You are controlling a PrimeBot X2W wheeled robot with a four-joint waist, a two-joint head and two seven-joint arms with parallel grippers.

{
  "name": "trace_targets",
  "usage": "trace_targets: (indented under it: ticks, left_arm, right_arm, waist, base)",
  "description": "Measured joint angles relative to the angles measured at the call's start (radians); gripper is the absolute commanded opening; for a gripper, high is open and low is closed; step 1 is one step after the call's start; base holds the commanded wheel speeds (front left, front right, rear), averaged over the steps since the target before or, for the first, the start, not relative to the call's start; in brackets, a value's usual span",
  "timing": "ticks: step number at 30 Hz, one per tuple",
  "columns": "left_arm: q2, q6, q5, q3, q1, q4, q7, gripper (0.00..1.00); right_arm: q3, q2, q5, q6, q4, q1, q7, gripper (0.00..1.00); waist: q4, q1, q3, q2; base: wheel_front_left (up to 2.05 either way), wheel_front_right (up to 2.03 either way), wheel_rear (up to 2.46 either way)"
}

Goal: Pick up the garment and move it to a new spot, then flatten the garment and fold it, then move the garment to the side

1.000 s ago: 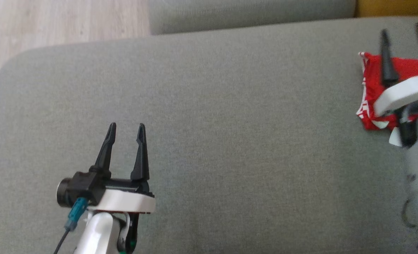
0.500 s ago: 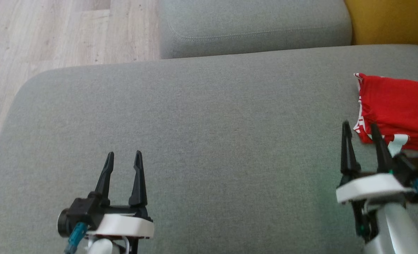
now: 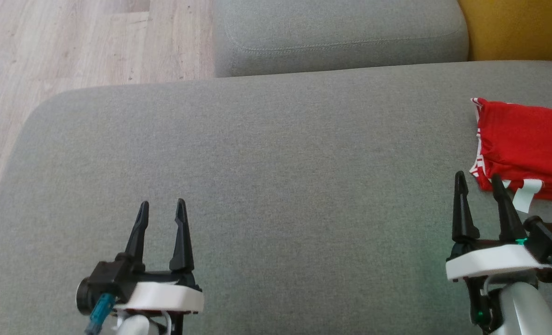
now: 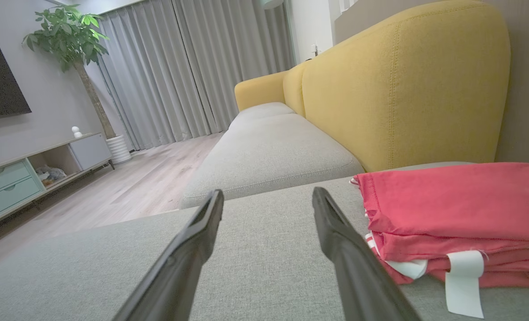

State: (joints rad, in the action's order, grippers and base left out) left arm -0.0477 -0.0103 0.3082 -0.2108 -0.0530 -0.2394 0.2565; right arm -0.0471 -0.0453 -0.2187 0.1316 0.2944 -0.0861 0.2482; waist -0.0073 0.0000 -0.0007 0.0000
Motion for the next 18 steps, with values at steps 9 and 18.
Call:
trace_targets:
  ticks: [9,18]
  left_arm:
    - [0.000,-0.008,0.000,-0.004,0.000,0.021,0.000,1.00]
    - [0.000,0.003,0.009,-0.004,0.000,0.030,0.000,1.00]
  right_arm:
    - [0.002,0.000,0.000,0.000,-0.016,0.022,0.000,1.00]
    - [0.002,0.000,-0.001,0.000,-0.022,0.022,0.001,1.00]
  waist:
    - [-0.005,0.0000,-0.003,0.0000]
    - [-0.012,0.0000,-0.002,0.0000]
  base:
    - [0.00,0.00,0.00]
    - [0.00,0.00,0.00]
